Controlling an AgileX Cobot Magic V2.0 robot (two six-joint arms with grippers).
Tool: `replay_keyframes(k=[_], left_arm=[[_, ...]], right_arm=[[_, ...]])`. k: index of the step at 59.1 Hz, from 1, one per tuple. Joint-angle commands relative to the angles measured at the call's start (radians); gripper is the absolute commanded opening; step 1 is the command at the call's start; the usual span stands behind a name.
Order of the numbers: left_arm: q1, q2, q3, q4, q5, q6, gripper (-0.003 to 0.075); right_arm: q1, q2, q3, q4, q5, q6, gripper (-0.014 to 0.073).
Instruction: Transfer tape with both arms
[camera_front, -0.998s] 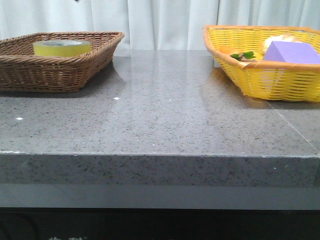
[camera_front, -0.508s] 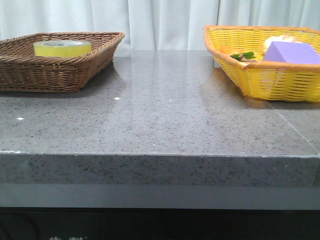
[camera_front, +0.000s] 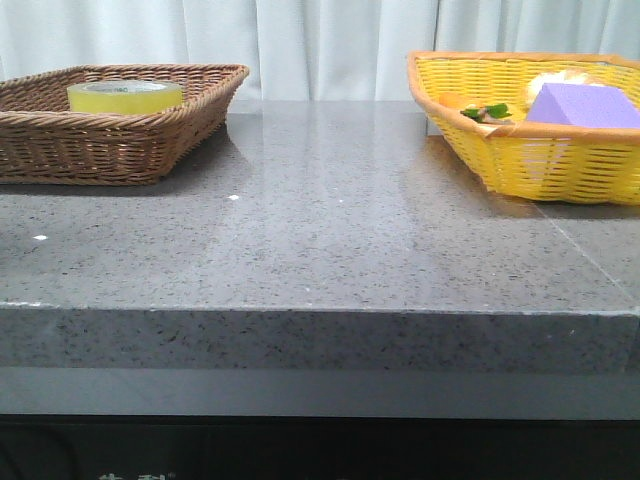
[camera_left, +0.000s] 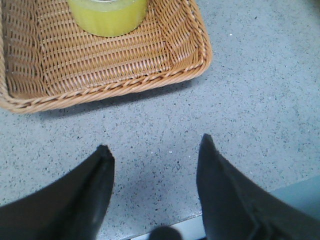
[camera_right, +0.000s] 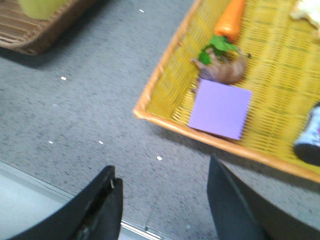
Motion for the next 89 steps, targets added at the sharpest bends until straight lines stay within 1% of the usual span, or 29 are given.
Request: replay_keyframes(k=[1, 13, 17, 19, 21, 26, 32, 37, 38, 39, 44, 49, 72, 76, 81, 89], left_arm=[[-0.008, -0.086, 0.051, -0.010, -0.136, -0.003, 0.0377], [-0.008, -0.234, 0.184, -0.010, -0.293, -0.026, 0.0374], [-0.008, -0.268, 0.215, -0.010, -0.341, -0.026, 0.0358], [-0.008, -0.281, 0.224, -0.010, -0.358, -0.026, 0.0344], [-0.008, -0.292, 0.230, -0.010, -0.371, -0.026, 0.0324], [-0.008, -0.302, 0.236, -0.010, -0.382, -0.026, 0.0258], [-0.008, -0.302, 0.236, -0.010, -0.386, -0.026, 0.0127], [-0.008, -0.302, 0.236, -0.010, -0.391, -0.026, 0.0001], [-0.008, -0.302, 0.236, -0.010, -0.394, -0.026, -0.0018], [-0.008, -0.302, 0.236, -0.008, -0.396, -0.026, -0.0018], [-0.008, -0.302, 0.236, -0.008, -0.414, -0.026, -0.0020], [-0.008, -0.302, 0.236, -0.013, -0.393, -0.026, -0.0020], [-0.008, -0.302, 0.240, -0.013, -0.400, -0.026, -0.0020], [0.000, -0.330, 0.273, -0.013, -0.437, -0.026, -0.0020], [0.038, -0.383, 0.336, -0.007, -0.479, -0.026, -0.0020], [0.117, -0.524, 0.521, -0.004, -0.591, -0.026, -0.0020]], right_arm=[[-0.011, -0.025, -0.023, -0.012, -0.041, 0.013, 0.0414], [-0.011, -0.084, 0.021, -0.014, -0.092, 0.013, 0.0414], [-0.011, -0.096, 0.039, -0.014, -0.112, 0.013, 0.0409], [-0.011, -0.101, 0.046, -0.015, -0.120, 0.013, 0.0392], [-0.011, -0.103, 0.050, -0.015, -0.127, 0.013, 0.0358], [-0.011, -0.104, 0.051, -0.015, -0.135, 0.013, 0.0232], [-0.011, -0.104, 0.051, -0.015, -0.142, 0.013, 0.0068], [-0.011, -0.104, 0.051, -0.015, -0.142, 0.013, -0.0048], [-0.011, -0.104, 0.051, -0.015, -0.142, 0.013, -0.0063], [-0.011, -0.104, 0.051, -0.015, -0.142, 0.013, -0.0076], [-0.011, -0.104, 0.055, -0.015, -0.141, 0.013, -0.0069], [-0.011, -0.103, 0.059, -0.013, -0.121, 0.012, -0.0069], [-0.011, -0.103, 0.059, -0.007, -0.115, 0.012, -0.0069], [-0.011, -0.103, 0.059, -0.007, -0.115, 0.012, -0.0069], [-0.011, -0.103, 0.059, -0.007, -0.115, 0.012, -0.0069], [-0.011, -0.103, 0.059, -0.007, -0.115, 0.012, -0.0069]])
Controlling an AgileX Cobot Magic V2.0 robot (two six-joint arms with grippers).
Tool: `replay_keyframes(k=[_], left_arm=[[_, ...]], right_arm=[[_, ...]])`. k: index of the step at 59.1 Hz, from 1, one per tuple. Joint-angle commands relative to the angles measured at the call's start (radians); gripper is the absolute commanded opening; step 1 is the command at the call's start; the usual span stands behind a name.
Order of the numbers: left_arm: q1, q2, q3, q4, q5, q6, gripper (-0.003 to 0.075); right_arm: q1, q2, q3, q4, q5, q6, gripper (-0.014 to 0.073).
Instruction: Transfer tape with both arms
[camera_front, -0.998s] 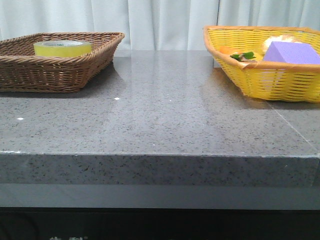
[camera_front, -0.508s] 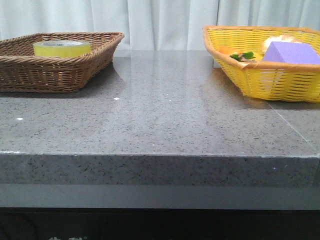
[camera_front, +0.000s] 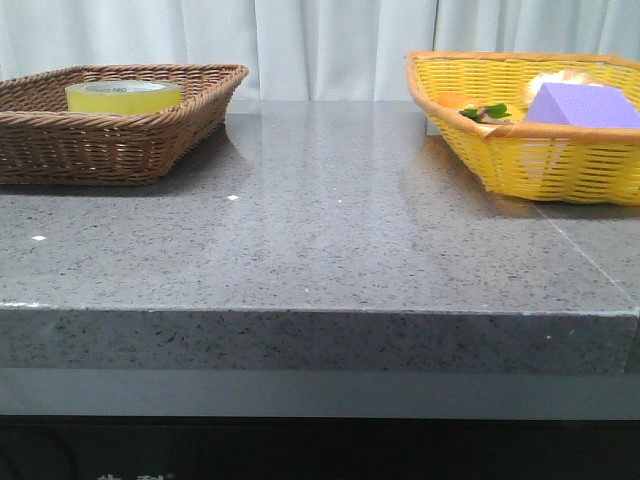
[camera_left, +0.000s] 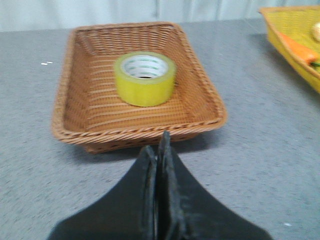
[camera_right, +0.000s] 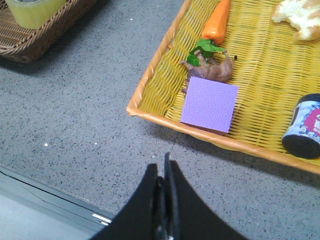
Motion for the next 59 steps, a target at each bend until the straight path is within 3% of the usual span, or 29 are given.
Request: replay_keyframes(k=[1, 15, 27, 44, 59], left_arm=[[0.038, -0.081, 0.088, -0.005, -0.145, -0.010, -0.0020], [0.105, -0.368, 0.440, -0.032, -0.378, -0.010, -0.0020], [0.142, -0.518, 0.614, -0.046, -0.506, -0.010, -0.0020], [0.149, -0.547, 0.717, -0.087, -0.606, -0.010, -0.0020], [0.149, -0.545, 0.717, -0.097, -0.584, -0.010, -0.0020]], right_arm=[[-0.008, -0.004, -0.025, -0.001, -0.064, -0.003, -0.0069], [-0.008, -0.004, -0.025, -0.001, -0.064, -0.003, -0.0069], [-0.008, -0.004, -0.025, -0.001, -0.064, -0.003, -0.0069], [-0.008, -0.004, -0.025, -0.001, -0.064, -0.003, -0.0069], [-0.008, -0.004, -0.025, -0.001, -0.064, -0.003, -0.0069]])
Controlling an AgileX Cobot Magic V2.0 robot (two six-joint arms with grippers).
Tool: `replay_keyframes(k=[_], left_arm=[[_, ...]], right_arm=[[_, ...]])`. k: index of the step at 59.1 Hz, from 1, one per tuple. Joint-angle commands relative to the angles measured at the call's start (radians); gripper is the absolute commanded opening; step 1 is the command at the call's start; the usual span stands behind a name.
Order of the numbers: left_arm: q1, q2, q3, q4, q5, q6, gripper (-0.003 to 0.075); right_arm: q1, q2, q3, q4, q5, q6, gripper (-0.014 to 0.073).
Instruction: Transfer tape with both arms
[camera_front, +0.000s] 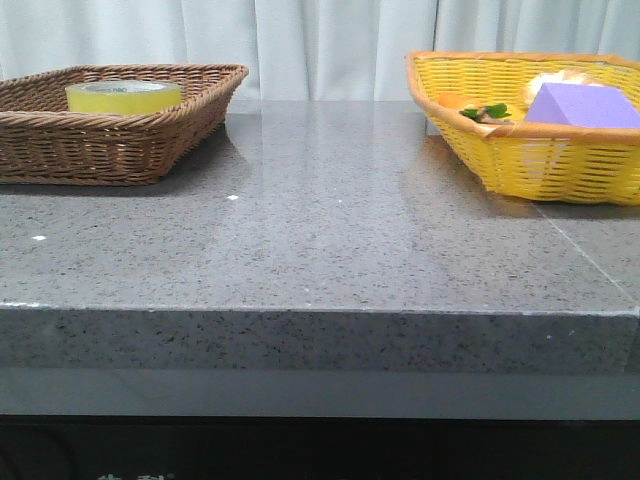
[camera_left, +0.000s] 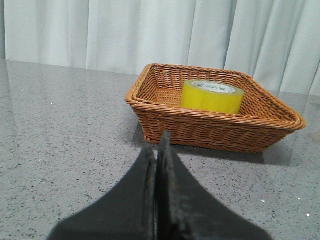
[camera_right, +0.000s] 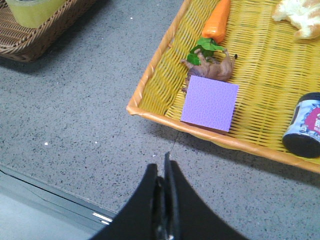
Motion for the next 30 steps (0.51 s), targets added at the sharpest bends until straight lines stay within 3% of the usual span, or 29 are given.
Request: replay_keyframes(k=[1, 14, 22, 30], left_arm=[[0.002, -0.019, 0.038, -0.011, -0.079, -0.010, -0.0020], [0.002, -0.019, 0.038, -0.041, -0.079, -0.015, -0.0020], [0.002, -0.019, 0.038, 0.108, -0.082, -0.126, -0.0020], [0.002, -0.019, 0.038, 0.111, -0.084, -0.136, -0.0020]], right_arm=[[-0.008, -0.004, -0.025, -0.001, -0.066, -0.003, -0.0069], [-0.008, -0.004, -0.025, -0.001, -0.066, -0.003, -0.0069], [-0.008, -0.004, -0.025, -0.001, -0.066, -0.003, -0.0069], [-0.008, -0.004, -0.025, -0.001, -0.066, -0.003, -0.0069]])
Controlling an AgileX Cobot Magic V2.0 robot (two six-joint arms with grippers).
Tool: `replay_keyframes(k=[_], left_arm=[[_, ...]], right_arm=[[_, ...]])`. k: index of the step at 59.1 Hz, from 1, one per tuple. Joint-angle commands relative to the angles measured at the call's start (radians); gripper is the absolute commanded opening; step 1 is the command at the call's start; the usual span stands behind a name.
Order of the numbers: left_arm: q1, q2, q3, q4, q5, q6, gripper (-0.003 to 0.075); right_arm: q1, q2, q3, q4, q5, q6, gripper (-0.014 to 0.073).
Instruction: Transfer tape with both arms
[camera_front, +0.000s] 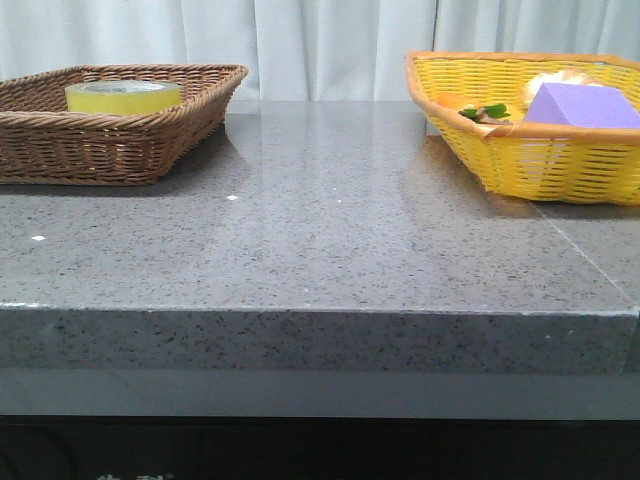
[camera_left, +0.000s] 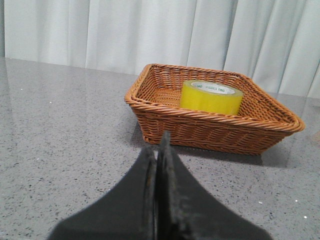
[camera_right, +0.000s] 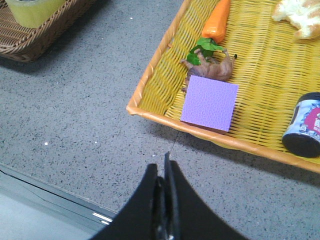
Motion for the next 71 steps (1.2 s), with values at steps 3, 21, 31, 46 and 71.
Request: replay_keyframes(k=[3, 21, 31, 46, 71], left_arm=[[0.002, -0.019, 0.038, 0.013, -0.084, -0.024, -0.0020], [0.002, -0.019, 0.038, -0.004, -0.086, -0.024, -0.0020], [0.002, -0.019, 0.038, -0.004, -0.086, -0.024, -0.0020], [0.002, -0.019, 0.038, -0.004, -0.086, -0.024, -0.0020], [0.002, -0.019, 0.038, -0.004, -0.086, -0.024, -0.0020]], right_arm=[[-0.008, -0.004, -0.025, -0.001, -0.066, -0.003, -0.0069], [-0.008, -0.004, -0.025, -0.001, -0.066, -0.003, -0.0069], [-0.008, -0.004, -0.025, -0.001, -0.066, -0.003, -0.0069], [-0.008, -0.004, -0.025, -0.001, -0.066, -0.003, -0.0069], [-0.112, -0.157, 0.162, -0.016, -0.297, -0.004, -0.0069]])
